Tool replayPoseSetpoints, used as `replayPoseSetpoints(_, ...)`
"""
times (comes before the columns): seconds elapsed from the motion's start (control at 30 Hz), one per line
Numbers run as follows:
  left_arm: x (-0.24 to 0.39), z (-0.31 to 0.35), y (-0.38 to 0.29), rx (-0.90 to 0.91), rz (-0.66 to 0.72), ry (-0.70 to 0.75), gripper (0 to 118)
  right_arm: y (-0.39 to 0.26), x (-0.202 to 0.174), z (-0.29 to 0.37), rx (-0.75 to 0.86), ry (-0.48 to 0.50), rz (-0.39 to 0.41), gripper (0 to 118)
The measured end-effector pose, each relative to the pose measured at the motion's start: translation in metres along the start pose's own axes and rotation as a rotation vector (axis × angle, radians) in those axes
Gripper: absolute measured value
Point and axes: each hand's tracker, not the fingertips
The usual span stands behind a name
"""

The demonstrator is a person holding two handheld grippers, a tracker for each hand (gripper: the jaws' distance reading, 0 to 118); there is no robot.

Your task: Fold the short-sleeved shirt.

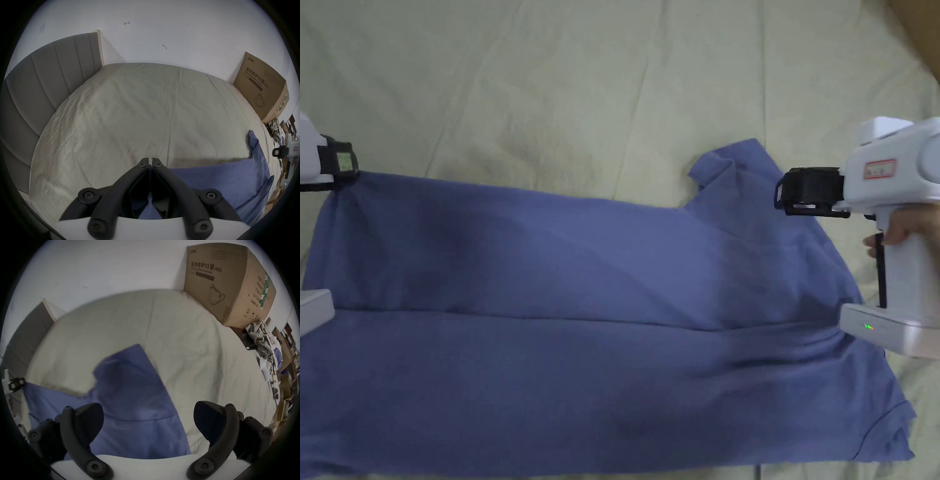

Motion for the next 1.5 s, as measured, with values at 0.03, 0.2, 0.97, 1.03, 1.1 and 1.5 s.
replayPoseSetpoints(0.03, 0.001, 0.001, 0.000, -0.001, -0.003, 0.001, 0, 0.001, -0.001, -0.010, -0.016, -0.036, 0.016, 111)
replayPoseSetpoints(0.2, 0.001, 0.000, -0.002, -0.016, -0.002, 0.004, 0, 0.001, 0.001, -0.055, -0.077, -0.067, -0.063, 101)
replayPoseSetpoints(0.97, -0.028, 0.130, -0.062, 0.078, 0.146, -0.098, 0, -0.078, 0.043, 0.137, 0.195, 0.233, -0.093, 1)
replayPoseSetpoints(1.03, -0.045, 0.135, -0.081, 0.084, 0.173, -0.114, 0, -0.101, 0.044, 0.149, 0.195, 0.237, -0.092, 1)
replayPoseSetpoints(1.1, -0.051, 0.145, -0.105, 0.081, 0.200, -0.117, 0, -0.126, 0.046, 0.156, 0.196, 0.243, -0.094, 1)
replayPoseSetpoints(1.5, -0.065, 0.120, -0.234, -0.092, 0.259, 0.167, 102, -0.255, 0.053, 0.136, 0.079, 0.117, -0.257, 52)
